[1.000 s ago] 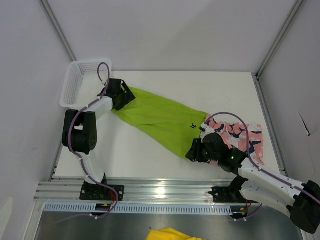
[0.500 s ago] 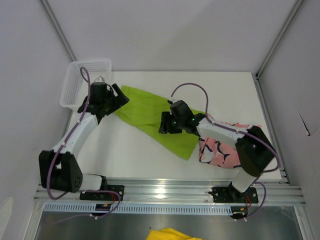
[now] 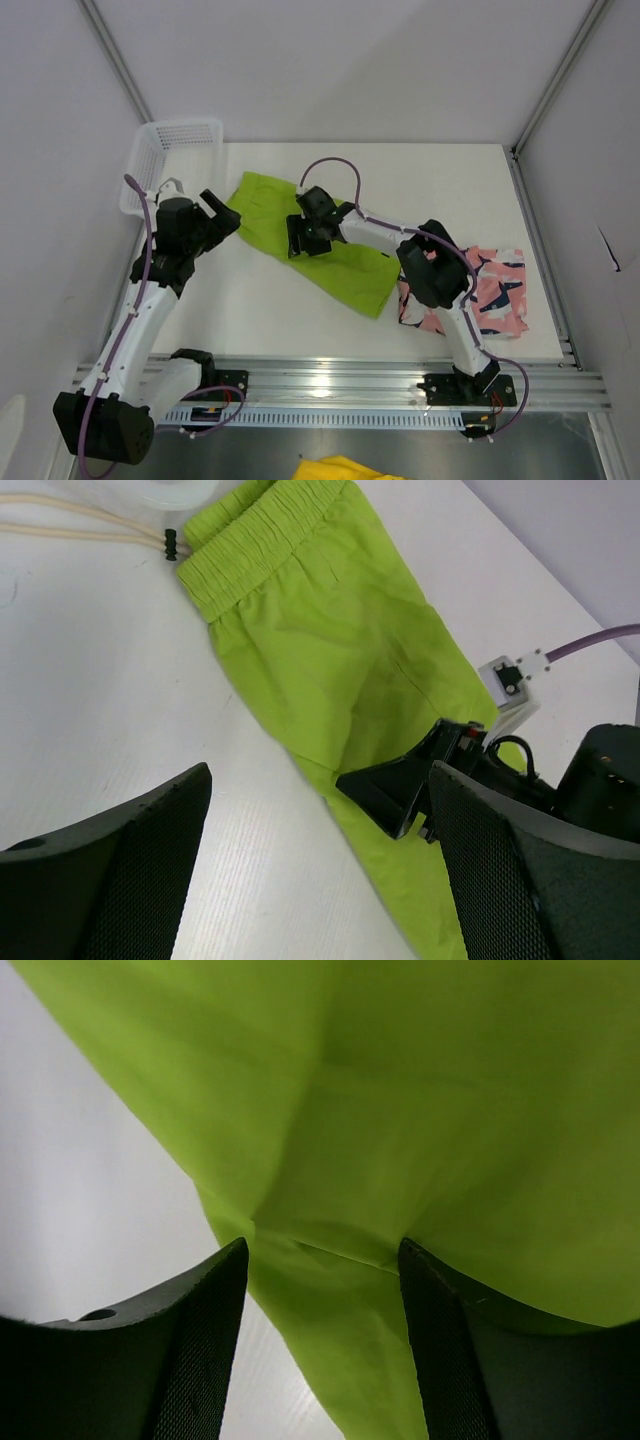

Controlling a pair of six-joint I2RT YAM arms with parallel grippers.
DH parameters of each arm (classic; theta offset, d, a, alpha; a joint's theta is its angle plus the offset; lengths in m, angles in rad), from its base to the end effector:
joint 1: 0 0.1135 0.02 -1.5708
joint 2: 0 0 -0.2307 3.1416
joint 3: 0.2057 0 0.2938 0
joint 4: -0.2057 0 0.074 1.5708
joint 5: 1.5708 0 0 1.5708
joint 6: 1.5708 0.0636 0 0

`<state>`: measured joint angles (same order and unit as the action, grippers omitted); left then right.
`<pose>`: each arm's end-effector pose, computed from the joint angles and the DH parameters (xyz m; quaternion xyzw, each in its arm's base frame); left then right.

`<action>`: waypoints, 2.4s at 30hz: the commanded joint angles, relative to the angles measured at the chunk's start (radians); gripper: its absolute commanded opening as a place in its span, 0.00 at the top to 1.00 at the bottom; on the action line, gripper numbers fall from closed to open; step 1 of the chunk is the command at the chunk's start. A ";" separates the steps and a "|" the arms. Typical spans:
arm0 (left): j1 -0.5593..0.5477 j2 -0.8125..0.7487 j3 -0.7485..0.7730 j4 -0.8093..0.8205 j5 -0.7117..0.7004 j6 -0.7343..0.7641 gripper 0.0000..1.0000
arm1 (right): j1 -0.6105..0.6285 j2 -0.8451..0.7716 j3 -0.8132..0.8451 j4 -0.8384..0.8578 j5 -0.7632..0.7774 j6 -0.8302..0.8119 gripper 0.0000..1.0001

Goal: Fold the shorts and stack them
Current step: Fold the shorts

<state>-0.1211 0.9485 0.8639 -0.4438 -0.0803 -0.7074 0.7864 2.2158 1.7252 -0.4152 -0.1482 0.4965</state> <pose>0.2943 -0.0307 0.2672 -0.2695 0.8238 -0.1684 0.4694 0.3643 0.3783 0.1075 -0.1601 0.9293 0.2508 0.2189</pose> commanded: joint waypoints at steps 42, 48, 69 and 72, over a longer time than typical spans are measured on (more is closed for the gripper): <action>0.029 -0.307 -0.100 -0.317 0.068 0.036 0.06 | 0.306 -0.389 -0.443 0.125 -0.033 0.065 0.43; 0.069 -0.294 -0.109 -0.329 0.073 0.049 0.06 | 0.249 -0.202 -0.318 0.125 -0.047 0.074 0.47; 0.170 -0.226 -0.288 -0.079 0.208 0.017 0.06 | -0.062 -0.017 -0.024 -0.027 -0.202 -0.170 0.39; 0.170 -0.176 -0.319 -0.017 0.179 0.006 0.06 | -0.050 -0.062 -0.030 -0.007 -0.209 -0.147 0.37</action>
<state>0.0399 0.7422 0.5755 -0.5770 0.0906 -0.6727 0.7128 2.2196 1.6802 -0.3908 -0.3454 0.3805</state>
